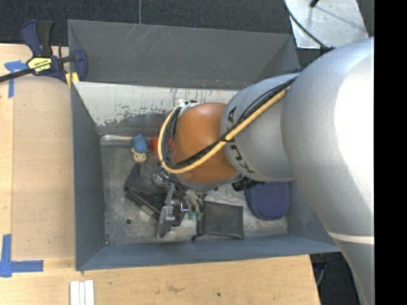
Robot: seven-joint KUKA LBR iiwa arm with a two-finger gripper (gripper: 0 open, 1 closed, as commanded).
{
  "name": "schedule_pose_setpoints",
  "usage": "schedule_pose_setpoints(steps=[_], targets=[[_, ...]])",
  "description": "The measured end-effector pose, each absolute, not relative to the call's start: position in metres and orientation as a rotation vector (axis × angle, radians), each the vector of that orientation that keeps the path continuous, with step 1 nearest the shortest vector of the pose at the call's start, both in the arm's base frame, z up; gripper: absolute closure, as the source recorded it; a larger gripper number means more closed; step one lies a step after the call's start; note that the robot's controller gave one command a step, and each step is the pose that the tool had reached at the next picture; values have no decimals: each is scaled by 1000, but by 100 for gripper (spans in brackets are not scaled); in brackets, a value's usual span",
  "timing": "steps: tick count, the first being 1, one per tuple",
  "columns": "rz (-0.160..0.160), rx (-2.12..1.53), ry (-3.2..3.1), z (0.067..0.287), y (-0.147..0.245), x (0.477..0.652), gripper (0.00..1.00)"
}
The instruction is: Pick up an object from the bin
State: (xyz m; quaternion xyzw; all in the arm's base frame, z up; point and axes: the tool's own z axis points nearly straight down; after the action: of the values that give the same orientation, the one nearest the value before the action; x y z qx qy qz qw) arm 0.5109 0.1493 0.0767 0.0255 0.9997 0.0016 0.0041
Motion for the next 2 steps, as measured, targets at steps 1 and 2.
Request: schedule_pose_setpoints(steps=[1, 2], targets=[[5, 82, 3131, 77, 149, 512, 0], [9, 84, 3125, 79, 150, 514, 100]])
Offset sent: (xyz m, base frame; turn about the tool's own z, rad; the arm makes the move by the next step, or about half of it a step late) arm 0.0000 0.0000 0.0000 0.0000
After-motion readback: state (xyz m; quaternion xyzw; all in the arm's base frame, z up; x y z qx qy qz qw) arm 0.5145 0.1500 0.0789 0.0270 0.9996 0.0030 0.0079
